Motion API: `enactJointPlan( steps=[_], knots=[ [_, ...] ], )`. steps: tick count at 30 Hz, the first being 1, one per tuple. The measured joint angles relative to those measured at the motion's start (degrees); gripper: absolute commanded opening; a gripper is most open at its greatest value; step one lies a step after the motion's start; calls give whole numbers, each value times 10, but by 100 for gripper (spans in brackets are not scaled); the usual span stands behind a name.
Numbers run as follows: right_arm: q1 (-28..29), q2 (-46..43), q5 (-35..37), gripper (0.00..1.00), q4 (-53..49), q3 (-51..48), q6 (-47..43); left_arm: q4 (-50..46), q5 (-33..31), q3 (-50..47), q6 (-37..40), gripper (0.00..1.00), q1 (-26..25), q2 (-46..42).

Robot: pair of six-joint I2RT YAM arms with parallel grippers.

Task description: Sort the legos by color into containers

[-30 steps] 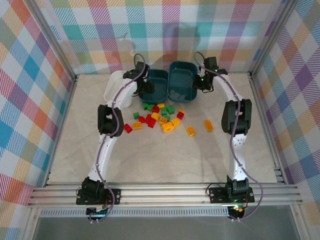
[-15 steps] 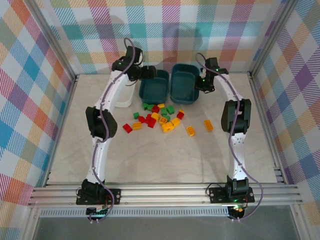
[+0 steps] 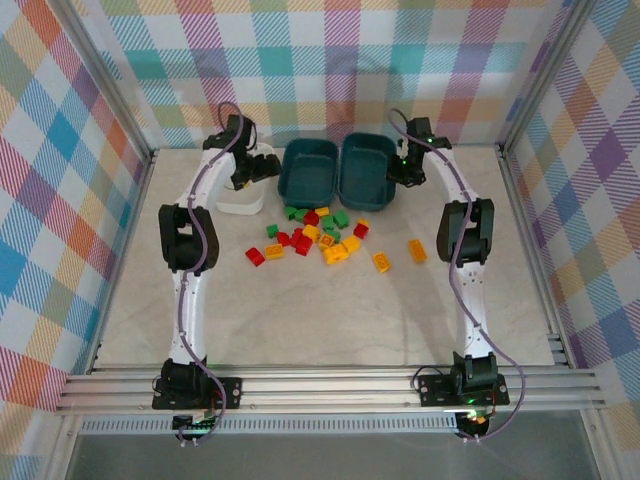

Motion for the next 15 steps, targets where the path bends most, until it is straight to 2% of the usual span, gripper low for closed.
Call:
enactJointPlan(
  steps=[6,10,15],
  knots=[
    [0,2,-14,36,-8,3,4,40,70,-1,-13,93,-6,15],
    [0,-2,-16,45,-4,-5,6,68,110,9,-25,94,-12,30],
    [0,-68,-10,55,18,-105,13,86,144,60,-36,94,-28,64]
  ],
)
